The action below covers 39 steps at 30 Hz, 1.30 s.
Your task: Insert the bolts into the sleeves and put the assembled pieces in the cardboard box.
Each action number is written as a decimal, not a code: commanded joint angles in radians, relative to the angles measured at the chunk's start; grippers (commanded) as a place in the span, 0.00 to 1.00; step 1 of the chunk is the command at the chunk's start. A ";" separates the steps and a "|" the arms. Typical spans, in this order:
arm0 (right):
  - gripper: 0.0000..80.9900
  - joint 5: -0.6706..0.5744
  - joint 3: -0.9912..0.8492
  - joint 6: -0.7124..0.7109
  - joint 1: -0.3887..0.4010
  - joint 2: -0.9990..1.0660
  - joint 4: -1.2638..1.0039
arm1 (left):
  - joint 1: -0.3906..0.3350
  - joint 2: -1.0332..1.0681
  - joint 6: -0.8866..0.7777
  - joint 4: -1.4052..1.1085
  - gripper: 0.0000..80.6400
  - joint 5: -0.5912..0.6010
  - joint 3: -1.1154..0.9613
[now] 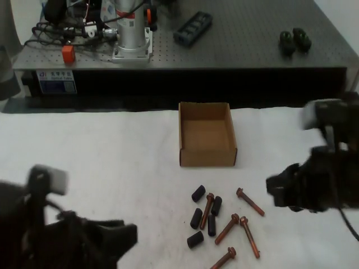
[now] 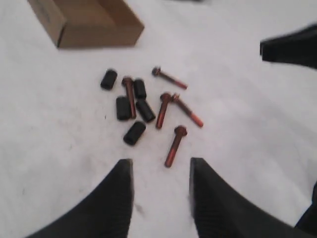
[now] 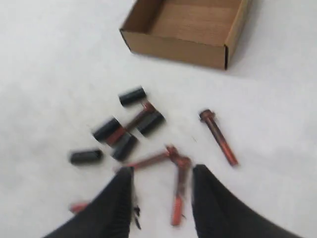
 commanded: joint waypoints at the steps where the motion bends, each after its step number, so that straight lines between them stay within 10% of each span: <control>1: 0.35 0.079 -0.178 -0.190 0.000 0.249 0.203 | -0.003 0.108 0.094 0.105 0.45 0.027 -0.085; 19: 0.36 0.228 -0.597 -0.382 0.058 0.914 0.321 | -0.006 0.333 0.246 0.190 0.53 0.027 -0.246; 27: 0.00 0.291 -0.596 -0.380 0.058 0.936 0.295 | -0.099 0.462 0.352 0.205 0.51 -0.017 -0.316; 39: 0.00 0.082 -0.453 -0.207 -0.016 0.655 0.304 | -0.269 0.953 0.654 0.552 0.51 -0.243 -0.797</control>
